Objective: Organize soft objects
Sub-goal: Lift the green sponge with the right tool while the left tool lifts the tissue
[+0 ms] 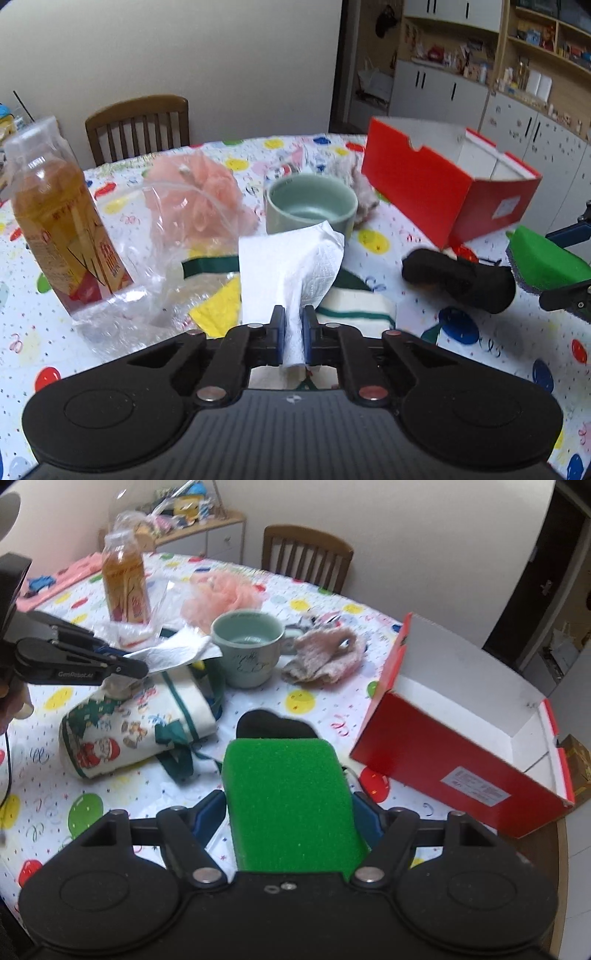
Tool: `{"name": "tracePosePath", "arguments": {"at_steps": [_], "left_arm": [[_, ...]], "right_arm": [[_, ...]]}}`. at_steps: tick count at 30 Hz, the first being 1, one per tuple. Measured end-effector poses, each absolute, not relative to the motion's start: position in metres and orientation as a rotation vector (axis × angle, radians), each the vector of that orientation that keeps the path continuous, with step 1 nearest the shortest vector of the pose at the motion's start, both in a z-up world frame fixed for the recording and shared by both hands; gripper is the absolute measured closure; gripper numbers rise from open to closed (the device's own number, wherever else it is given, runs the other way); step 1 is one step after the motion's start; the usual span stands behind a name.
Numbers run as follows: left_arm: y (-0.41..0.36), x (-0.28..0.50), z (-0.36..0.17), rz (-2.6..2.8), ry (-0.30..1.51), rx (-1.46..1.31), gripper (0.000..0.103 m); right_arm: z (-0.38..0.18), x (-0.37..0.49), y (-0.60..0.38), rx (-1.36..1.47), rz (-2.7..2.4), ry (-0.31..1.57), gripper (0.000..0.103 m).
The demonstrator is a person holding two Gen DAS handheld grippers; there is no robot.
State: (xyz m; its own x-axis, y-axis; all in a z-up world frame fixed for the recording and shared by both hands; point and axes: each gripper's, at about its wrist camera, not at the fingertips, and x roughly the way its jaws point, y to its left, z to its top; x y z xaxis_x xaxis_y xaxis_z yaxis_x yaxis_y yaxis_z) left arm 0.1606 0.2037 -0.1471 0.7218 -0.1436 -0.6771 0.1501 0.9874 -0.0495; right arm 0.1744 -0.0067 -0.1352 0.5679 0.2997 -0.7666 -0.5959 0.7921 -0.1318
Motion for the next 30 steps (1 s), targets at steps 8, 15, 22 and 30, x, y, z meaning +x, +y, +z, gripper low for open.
{"name": "tracePosePath", "arguments": {"at_steps": [8,15,22,30], "left_arm": [[0.206,0.158,-0.129,-0.157,0.708,-0.021,0.096],[0.197,0.149,-0.122,-0.15,0.696,-0.015,0.096],[0.186,0.139,-0.121,-0.124,0.705,-0.017,0.096],[0.173,0.133,-0.12,-0.098,0.709,-0.006,0.096]], "right_arm": [[-0.109,0.178,-0.03,-0.239,0.531,0.799,0.029],[-0.153,0.166,-0.019,-0.3,0.575,0.904,0.03],[-0.184,0.159,-0.021,-0.271,0.619,0.977,0.028],[-0.186,0.157,-0.02,-0.273,0.666,0.952,0.021]]}}
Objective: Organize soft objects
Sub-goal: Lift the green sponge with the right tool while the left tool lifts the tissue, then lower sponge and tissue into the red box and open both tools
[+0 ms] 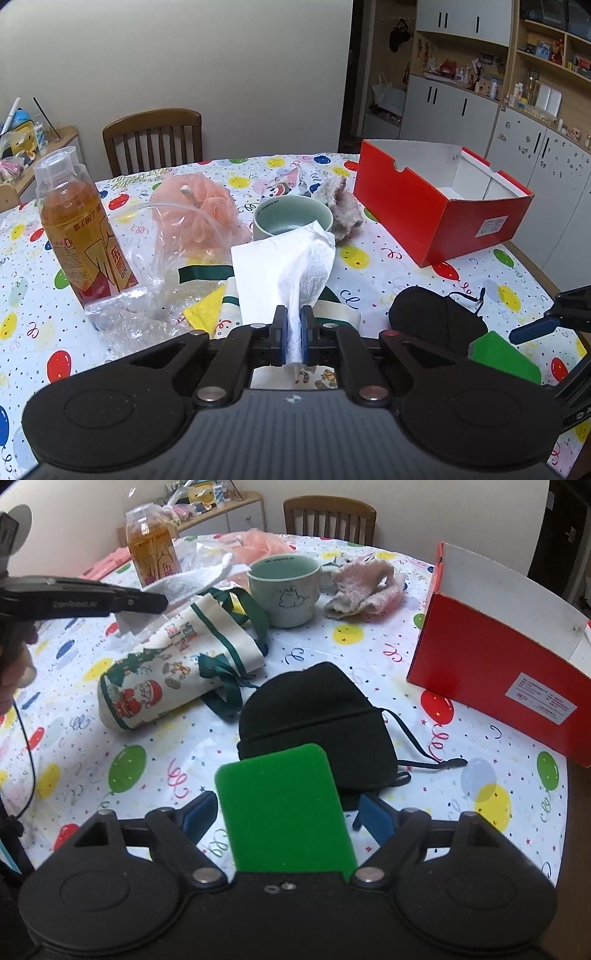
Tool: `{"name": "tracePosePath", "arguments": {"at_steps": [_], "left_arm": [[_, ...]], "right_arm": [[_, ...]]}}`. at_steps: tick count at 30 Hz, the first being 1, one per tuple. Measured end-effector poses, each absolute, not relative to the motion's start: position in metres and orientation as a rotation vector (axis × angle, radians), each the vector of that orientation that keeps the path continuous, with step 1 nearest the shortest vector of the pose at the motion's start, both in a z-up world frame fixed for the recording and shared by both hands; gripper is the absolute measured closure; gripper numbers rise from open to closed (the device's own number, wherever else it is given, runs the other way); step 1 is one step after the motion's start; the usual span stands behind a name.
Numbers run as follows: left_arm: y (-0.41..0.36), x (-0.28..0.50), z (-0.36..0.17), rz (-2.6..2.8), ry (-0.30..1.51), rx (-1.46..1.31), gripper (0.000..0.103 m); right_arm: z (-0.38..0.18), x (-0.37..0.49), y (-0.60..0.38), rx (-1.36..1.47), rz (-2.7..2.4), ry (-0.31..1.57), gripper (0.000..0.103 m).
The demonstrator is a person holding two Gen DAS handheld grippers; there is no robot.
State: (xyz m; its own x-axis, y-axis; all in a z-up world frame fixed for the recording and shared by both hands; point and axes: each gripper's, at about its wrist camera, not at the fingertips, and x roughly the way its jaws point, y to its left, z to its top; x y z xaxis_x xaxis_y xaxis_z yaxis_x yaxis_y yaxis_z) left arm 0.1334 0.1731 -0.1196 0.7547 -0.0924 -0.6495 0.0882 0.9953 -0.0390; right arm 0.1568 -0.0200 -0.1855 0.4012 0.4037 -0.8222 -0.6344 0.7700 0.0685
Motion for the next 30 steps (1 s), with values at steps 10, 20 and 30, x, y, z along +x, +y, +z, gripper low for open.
{"name": "tracePosePath", "arguments": {"at_steps": [10,20,30], "left_arm": [[0.162,0.129,-0.119,-0.085,0.716,-0.002,0.096],[0.148,0.131,-0.106,-0.099,0.686,-0.011,0.096],[0.106,0.152,-0.072,-0.183,0.632,0.033,0.096]], "right_arm": [[-0.183,0.153,-0.013,-0.326,0.69,0.89,0.038],[-0.102,0.181,-0.079,-0.014,0.63,0.723,0.04],[-0.062,0.221,-0.118,-0.011,0.532,0.675,0.04]]}}
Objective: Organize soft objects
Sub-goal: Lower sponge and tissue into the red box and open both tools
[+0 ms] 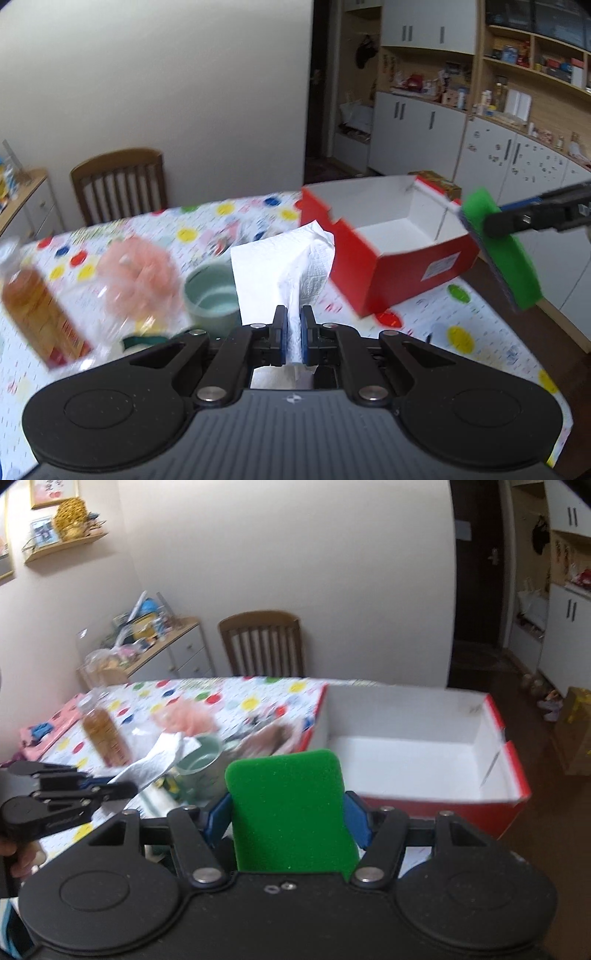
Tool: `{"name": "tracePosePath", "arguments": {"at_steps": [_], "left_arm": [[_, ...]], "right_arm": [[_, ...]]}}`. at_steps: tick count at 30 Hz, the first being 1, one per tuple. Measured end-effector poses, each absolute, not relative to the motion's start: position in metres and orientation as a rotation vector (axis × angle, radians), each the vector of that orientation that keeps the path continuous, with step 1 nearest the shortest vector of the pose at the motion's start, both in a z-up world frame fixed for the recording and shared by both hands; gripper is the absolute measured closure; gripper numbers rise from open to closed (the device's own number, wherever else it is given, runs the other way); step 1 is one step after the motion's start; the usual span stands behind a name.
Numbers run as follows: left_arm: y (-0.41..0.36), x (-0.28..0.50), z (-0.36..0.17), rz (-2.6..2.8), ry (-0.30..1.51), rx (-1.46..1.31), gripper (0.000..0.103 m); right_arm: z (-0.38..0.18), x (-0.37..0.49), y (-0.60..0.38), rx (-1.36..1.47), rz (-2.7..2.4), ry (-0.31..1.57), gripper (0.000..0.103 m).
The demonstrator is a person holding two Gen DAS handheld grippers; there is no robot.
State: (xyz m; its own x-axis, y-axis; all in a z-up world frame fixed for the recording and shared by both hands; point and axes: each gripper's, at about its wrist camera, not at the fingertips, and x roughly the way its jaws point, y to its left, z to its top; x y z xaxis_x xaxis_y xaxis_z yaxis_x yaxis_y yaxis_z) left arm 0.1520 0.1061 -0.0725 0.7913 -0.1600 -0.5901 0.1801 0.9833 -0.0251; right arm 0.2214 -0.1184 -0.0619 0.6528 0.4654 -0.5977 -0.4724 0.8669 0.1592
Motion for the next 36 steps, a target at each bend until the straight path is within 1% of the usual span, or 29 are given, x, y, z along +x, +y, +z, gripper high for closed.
{"name": "tracePosePath", "arguments": {"at_steps": [5,10,21,26,36], "left_arm": [[0.074,0.179,-0.056,-0.232,0.605,0.057,0.096],[0.04,0.218,-0.046,-0.275,0.613,0.075,0.096],[-0.022,0.317,-0.051,-0.298,0.718,0.033,0.096],[-0.043,0.354,-0.063,-0.284,0.774,0.014,0.096],[-0.062,0.41,-0.115,-0.232,0.966,-0.012,0.096]], "right_arm": [[-0.056,0.25,-0.135,-0.041,0.493,0.641,0.04],[-0.058,0.289,-0.158,-0.041,0.452,0.645,0.04],[-0.085,0.362,-0.189,-0.059,0.374,0.665,0.04],[-0.1,0.382,-0.19,-0.089,0.374,0.686,0.04],[-0.142,0.4,-0.168,-0.244,0.433,0.778,0.04]]}}
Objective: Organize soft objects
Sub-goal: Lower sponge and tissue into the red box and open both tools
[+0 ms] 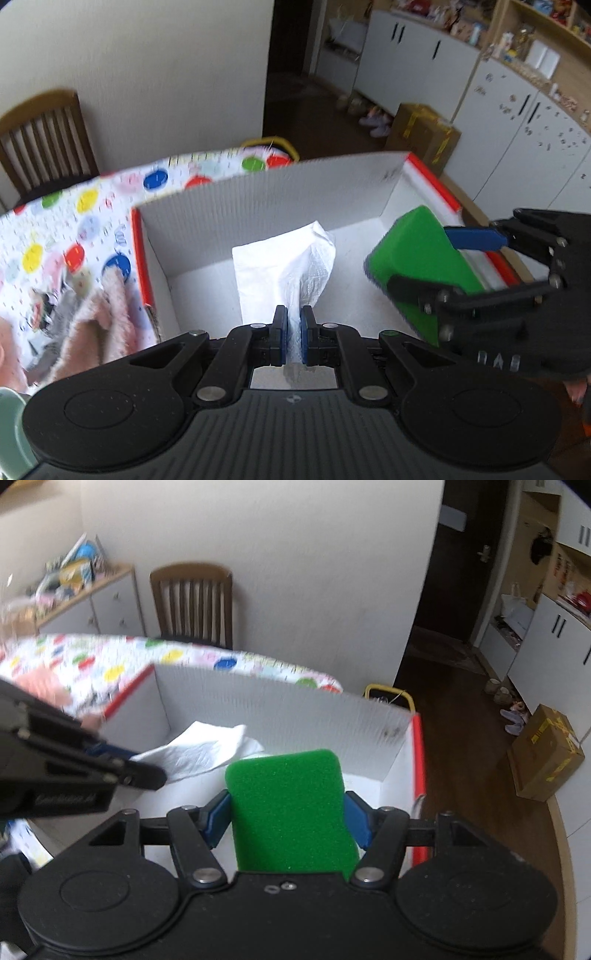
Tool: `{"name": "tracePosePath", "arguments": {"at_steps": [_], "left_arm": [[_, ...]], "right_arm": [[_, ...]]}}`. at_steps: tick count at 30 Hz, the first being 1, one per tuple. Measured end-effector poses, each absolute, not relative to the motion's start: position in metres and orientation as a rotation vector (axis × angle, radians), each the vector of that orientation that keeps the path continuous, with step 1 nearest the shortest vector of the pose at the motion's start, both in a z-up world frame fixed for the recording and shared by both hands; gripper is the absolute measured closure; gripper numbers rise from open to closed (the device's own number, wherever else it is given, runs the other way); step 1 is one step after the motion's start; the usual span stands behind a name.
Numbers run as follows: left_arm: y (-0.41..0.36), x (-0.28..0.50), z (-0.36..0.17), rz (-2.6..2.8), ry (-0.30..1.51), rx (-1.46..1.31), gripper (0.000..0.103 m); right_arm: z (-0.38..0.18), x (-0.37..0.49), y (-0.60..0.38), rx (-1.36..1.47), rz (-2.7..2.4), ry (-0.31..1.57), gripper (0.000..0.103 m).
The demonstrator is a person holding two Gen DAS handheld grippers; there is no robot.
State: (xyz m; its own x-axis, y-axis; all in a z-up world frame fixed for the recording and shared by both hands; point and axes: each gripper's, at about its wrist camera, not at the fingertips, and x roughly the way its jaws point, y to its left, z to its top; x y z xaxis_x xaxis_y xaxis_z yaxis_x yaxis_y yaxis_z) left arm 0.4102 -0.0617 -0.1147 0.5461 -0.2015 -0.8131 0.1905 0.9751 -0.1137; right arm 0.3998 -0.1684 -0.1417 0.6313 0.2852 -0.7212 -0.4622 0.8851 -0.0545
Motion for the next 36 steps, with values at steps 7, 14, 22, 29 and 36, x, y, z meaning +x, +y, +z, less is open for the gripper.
{"name": "tracePosePath", "arguments": {"at_steps": [7,14,22,29,36], "left_arm": [[-0.069,0.433,-0.139,-0.218,1.069,-0.023,0.096],[-0.074,0.449,-0.156,-0.229,1.165,-0.063,0.096],[-0.079,0.456,-0.169,-0.21,1.219,-0.072,0.096],[-0.078,0.461,-0.173,-0.189,1.248,-0.074,0.094],[-0.075,0.459,-0.169,-0.189,1.235,-0.095,0.093]], "right_arm": [[-0.163,0.408,-0.156,-0.335,0.492,0.855,0.04],[-0.174,0.412,-0.146,-0.401,0.518,0.925,0.039],[-0.177,0.413,-0.146,-0.423,0.527,0.957,0.036],[-0.181,0.415,-0.145,-0.457,0.528,0.969,0.033],[-0.175,0.413,-0.145,-0.444,0.54,0.947,0.024]]}}
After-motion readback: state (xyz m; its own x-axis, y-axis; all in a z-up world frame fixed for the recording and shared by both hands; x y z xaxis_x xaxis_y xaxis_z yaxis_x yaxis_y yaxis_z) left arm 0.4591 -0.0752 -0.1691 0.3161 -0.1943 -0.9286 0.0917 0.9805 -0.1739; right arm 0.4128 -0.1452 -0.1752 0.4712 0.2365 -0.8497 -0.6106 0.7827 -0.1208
